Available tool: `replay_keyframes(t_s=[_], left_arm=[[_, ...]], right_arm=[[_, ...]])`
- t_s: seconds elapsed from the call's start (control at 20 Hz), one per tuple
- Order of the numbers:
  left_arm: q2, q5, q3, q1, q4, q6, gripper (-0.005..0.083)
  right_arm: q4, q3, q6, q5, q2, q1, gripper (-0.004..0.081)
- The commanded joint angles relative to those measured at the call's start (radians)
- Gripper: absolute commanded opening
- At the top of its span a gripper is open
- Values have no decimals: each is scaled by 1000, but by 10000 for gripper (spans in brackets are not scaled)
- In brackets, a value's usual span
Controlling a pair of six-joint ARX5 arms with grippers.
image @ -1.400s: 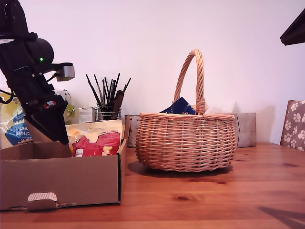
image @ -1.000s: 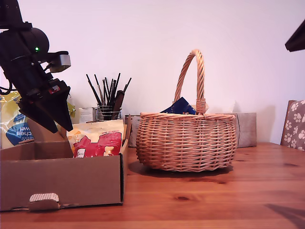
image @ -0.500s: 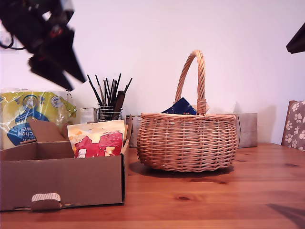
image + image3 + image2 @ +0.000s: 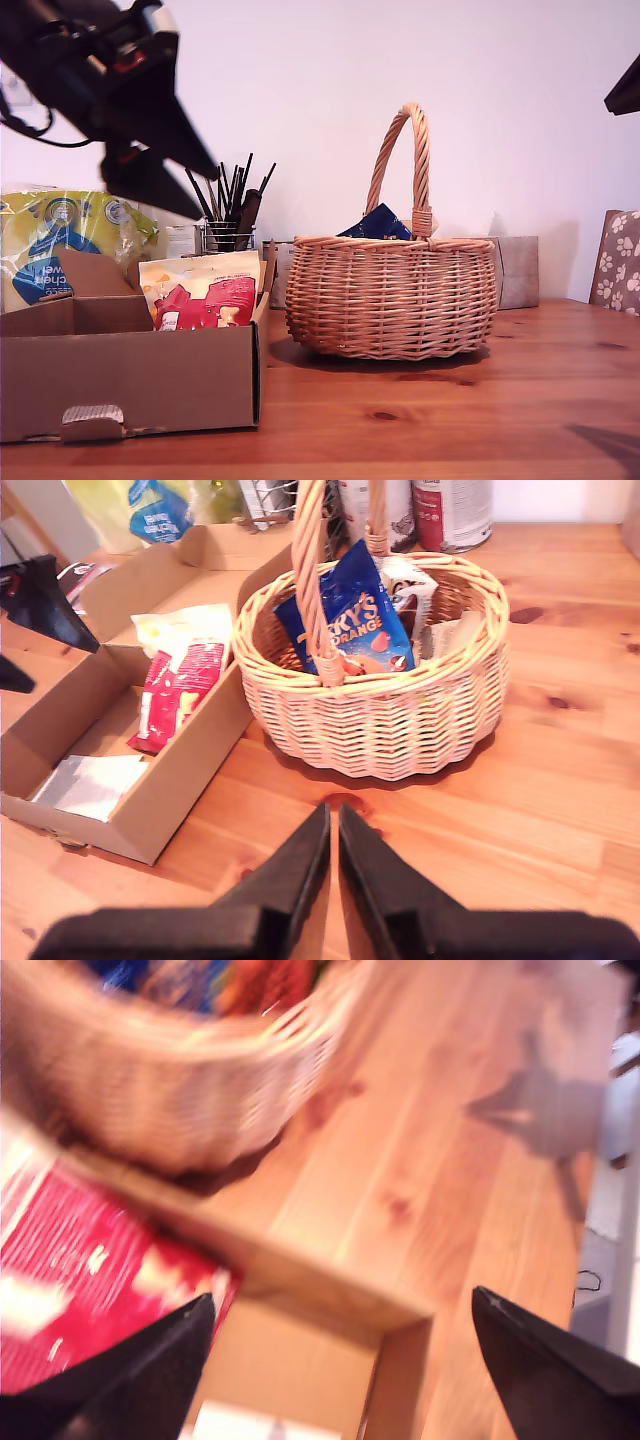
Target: Move the bags of Easter eggs from the cardboard box on the left into the woven basket on the right side.
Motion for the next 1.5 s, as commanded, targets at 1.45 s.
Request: replay_keyframes(t_s=[1.45], left_arm=[[150,-578,-2,-105,179,-729,769]], right_arm=[[19,-22,-5,5,0,-6,-6]])
